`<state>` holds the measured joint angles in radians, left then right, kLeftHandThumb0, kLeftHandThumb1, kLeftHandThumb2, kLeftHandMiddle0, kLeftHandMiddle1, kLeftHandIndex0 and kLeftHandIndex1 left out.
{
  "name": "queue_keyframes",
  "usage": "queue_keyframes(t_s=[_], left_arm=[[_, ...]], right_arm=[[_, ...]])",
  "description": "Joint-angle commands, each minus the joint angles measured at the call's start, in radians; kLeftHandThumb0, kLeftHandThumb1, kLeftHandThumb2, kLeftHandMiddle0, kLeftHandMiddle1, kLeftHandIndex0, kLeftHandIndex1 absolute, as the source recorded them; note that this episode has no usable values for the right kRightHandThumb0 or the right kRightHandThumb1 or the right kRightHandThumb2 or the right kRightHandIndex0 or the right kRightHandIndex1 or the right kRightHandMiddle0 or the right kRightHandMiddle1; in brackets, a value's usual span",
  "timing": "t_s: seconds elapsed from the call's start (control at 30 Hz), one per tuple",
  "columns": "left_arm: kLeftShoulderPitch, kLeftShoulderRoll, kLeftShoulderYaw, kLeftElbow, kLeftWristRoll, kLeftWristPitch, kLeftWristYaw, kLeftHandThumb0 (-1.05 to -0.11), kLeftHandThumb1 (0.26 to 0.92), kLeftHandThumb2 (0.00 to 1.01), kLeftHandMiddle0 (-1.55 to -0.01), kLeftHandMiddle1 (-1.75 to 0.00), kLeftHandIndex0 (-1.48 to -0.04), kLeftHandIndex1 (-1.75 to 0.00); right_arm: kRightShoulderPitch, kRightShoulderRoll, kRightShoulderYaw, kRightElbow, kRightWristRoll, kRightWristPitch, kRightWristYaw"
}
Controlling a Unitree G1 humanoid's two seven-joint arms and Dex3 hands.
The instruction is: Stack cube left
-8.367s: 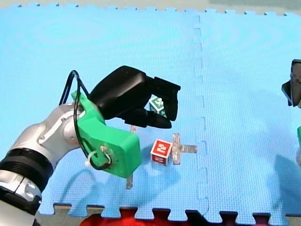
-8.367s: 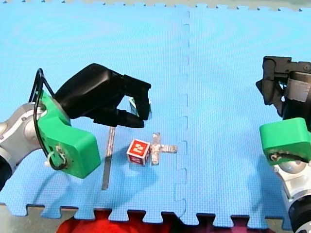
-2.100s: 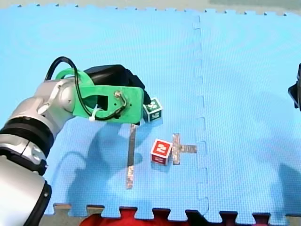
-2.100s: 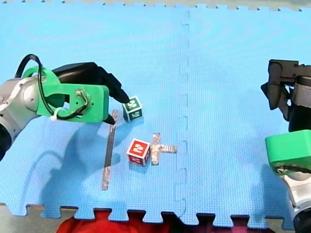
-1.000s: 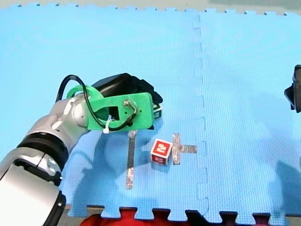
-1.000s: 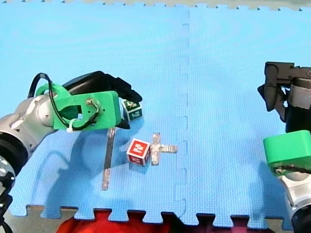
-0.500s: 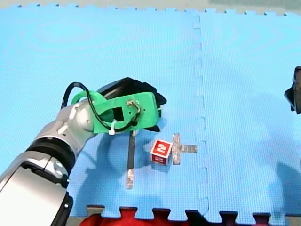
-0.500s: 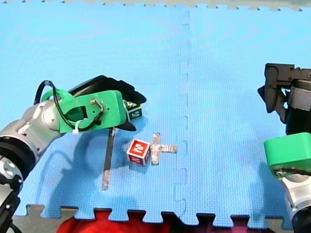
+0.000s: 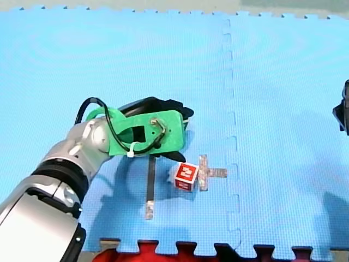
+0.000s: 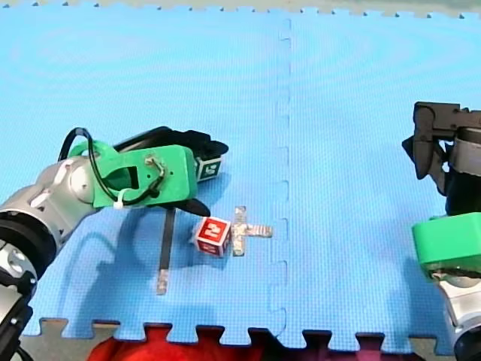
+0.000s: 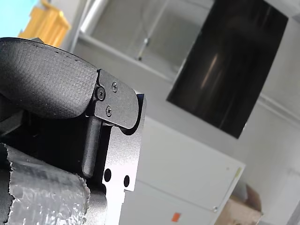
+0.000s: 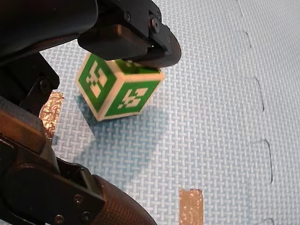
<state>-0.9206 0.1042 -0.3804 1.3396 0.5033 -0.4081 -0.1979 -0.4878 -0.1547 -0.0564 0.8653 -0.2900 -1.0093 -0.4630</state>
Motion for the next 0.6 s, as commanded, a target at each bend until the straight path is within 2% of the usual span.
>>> queue_keyframes(t_s=[0.0,0.1,0.3,0.4,0.57], left_arm=[[0.013,0.026,-0.003,0.006,0.008,0.014,-0.017,-0.911,0.747,0.01,-0.95,-1.75,-0.47,-0.01],[0.009,0.057,0.003,-0.008,-0.004,-0.008,-0.052,-0.917,0.753,0.01,-0.98,-1.75,-0.50,-0.02],[-0.019,0.142,-0.001,-0.096,-0.025,-0.092,-0.201,-0.934,0.773,0.01,-0.98,-1.75,-0.54,-0.04],[-0.017,0.153,0.003,-0.116,-0.034,-0.095,-0.227,-0.966,0.794,0.02,-0.96,-1.75,-0.56,-0.04],[-0.011,0.160,0.010,-0.134,-0.053,-0.092,-0.251,-0.974,0.804,0.01,-0.95,-1.75,-0.62,-0.05]], right_arm=[[0.003,-0.009,-0.007,-0.003,0.010,-0.003,0.006],[0.005,-0.013,-0.012,-0.008,0.017,-0.005,0.013],[0.010,-0.015,-0.017,-0.022,0.028,0.005,0.030],[0.010,-0.012,-0.018,-0.029,0.028,0.015,0.033],[0.017,-0.004,-0.016,-0.057,0.023,0.036,0.033]])
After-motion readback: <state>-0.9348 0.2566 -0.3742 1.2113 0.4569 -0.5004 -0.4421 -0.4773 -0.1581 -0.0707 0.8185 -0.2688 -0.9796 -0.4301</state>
